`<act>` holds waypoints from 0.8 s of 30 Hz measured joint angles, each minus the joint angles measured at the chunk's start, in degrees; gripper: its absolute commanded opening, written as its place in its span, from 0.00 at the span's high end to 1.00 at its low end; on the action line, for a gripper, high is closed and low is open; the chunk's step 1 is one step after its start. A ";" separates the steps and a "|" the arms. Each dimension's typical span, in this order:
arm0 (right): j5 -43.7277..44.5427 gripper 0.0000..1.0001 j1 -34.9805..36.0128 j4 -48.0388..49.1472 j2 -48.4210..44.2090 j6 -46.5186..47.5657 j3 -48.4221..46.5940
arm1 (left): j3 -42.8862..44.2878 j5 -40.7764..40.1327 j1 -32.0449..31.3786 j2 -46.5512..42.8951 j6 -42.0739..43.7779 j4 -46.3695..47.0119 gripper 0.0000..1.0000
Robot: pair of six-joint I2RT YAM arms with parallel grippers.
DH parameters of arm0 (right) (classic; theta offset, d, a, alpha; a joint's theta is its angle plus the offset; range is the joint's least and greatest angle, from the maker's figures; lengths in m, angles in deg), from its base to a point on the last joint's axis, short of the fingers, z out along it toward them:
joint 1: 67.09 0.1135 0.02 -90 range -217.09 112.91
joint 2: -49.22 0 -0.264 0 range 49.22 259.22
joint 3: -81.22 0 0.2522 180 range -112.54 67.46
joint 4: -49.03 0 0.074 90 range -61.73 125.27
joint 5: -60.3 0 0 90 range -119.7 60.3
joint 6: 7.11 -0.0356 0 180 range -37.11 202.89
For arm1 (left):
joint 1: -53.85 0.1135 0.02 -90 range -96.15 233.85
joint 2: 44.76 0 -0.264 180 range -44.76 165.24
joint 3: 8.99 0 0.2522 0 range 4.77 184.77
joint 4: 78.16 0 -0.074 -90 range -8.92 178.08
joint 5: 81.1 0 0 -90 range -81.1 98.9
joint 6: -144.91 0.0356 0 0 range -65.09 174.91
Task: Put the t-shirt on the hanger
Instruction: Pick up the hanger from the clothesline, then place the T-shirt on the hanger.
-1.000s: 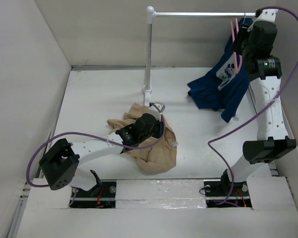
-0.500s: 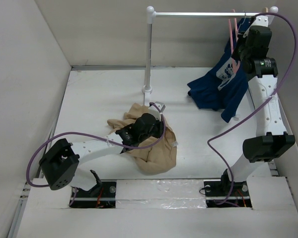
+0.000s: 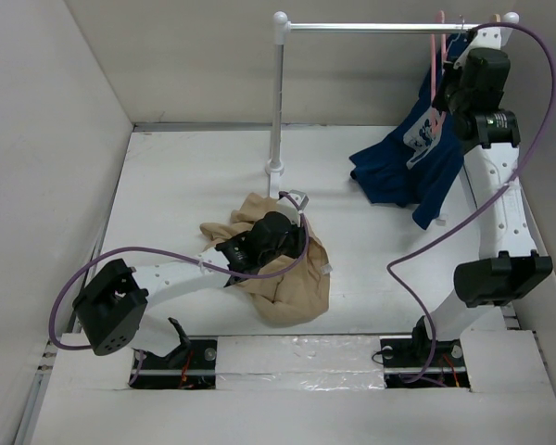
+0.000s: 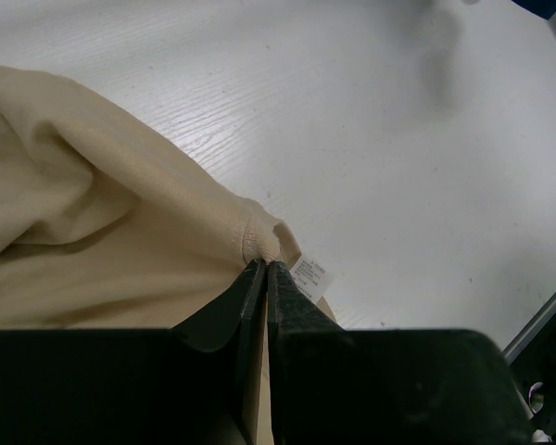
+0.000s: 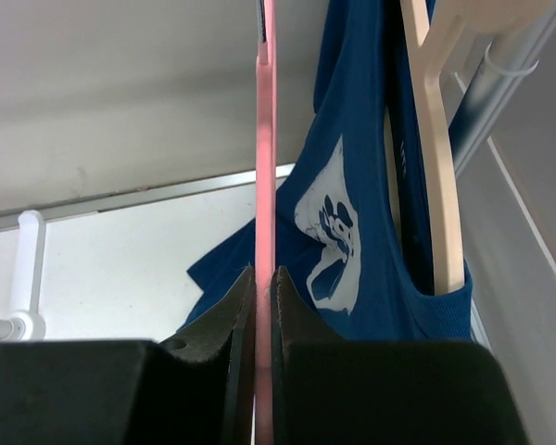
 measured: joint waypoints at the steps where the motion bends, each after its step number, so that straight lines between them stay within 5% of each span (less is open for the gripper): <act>1: -0.20 1.00 0.00 0.46 -0.35 0.17 0.00 | 0.00 0.00 0.00 0.00 0.00 0.00 1.00; 15: -3.98 1.00 0.55 10.03 -13.40 0.44 15.52 | 0.00 -1.09 0.00 0.00 -0.04 0.00 1.00; 24: -4.72 1.00 8.04 13.92 -26.14 -2.36 33.99 | 0.46 -1.31 1.90 0.28 -0.61 0.74 1.00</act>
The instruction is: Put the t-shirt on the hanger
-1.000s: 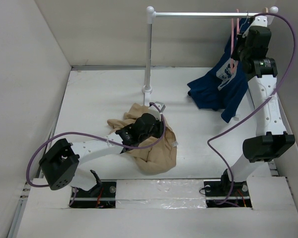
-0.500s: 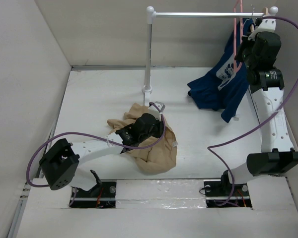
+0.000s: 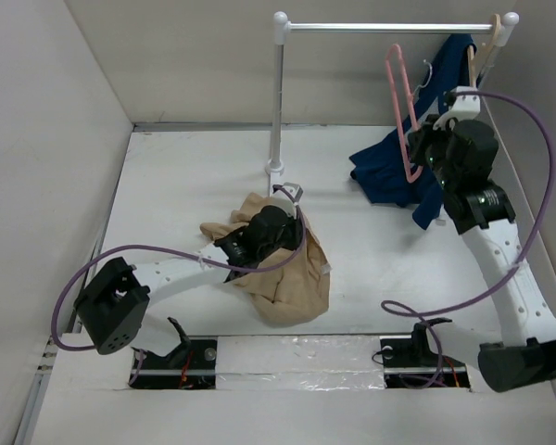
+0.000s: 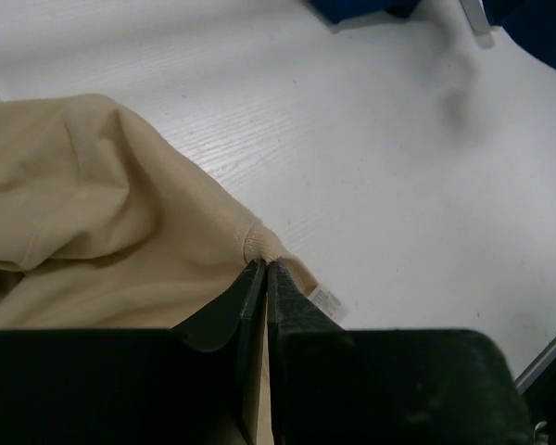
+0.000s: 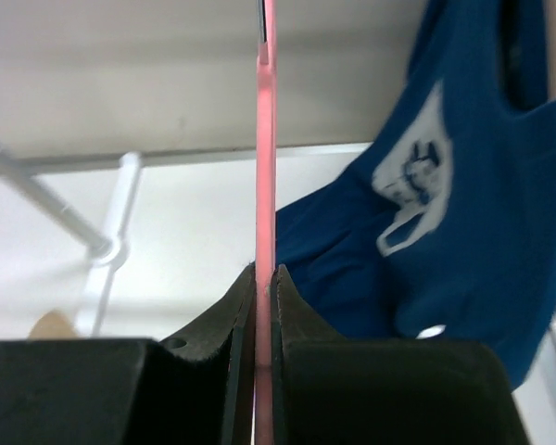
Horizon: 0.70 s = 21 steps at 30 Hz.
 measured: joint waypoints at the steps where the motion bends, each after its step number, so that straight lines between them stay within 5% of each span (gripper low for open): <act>1: -0.04 1.00 1.16 0.15 -1.60 -0.31 1.66 | 0.28 0.00 0.50 0.28 -0.11 0.26 1.00; 10: -1.99 1.00 14.32 -2.14 -25.11 -6.49 21.09 | 3.74 1.49 7.85 3.80 -1.20 2.67 1.00; 15: -5.07 1.00 19.85 -12.07 -40.22 -14.62 29.94 | 6.21 1.88 11.30 5.25 -1.31 3.10 1.00; 21: -12.26 1.00 22.08 -18.05 -44.13 -21.57 35.50 | 10.01 2.82 14.51 6.95 -0.85 3.10 1.00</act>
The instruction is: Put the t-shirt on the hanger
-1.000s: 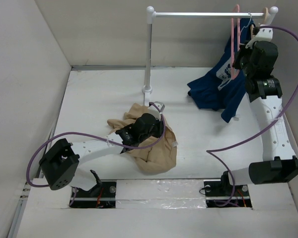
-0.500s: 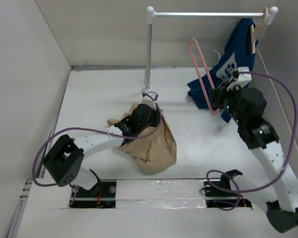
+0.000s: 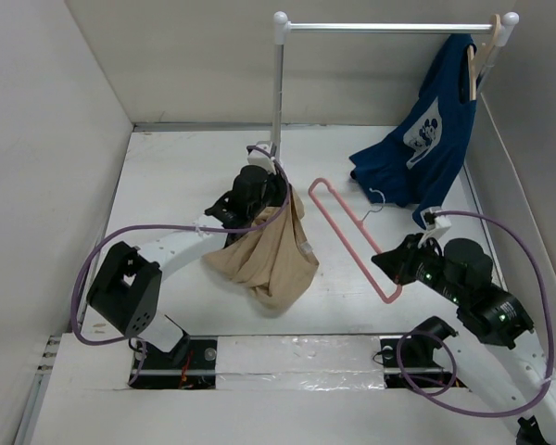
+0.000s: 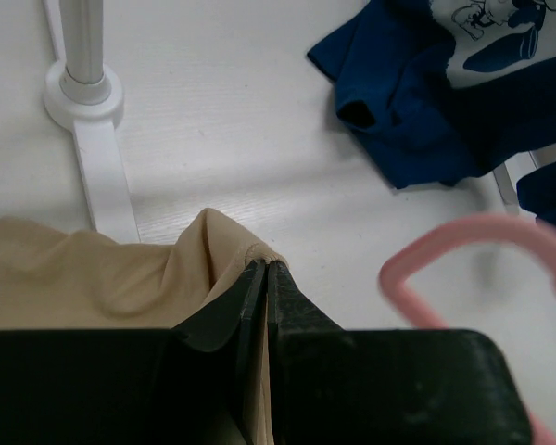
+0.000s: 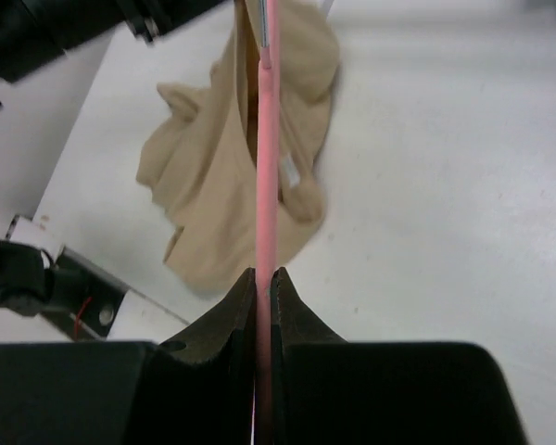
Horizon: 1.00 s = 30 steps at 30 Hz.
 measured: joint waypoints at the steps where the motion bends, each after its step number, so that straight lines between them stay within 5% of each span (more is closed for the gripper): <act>1: -1.11 1.00 0.00 -0.81 0.39 -0.42 0.46 | 0.59 0.17 0.28 0.22 0.15 0.00 1.00; 30: -11.65 1.00 0.76 0.17 8.98 1.64 2.19 | 1.33 3.93 0.61 0.61 0.79 0.04 1.00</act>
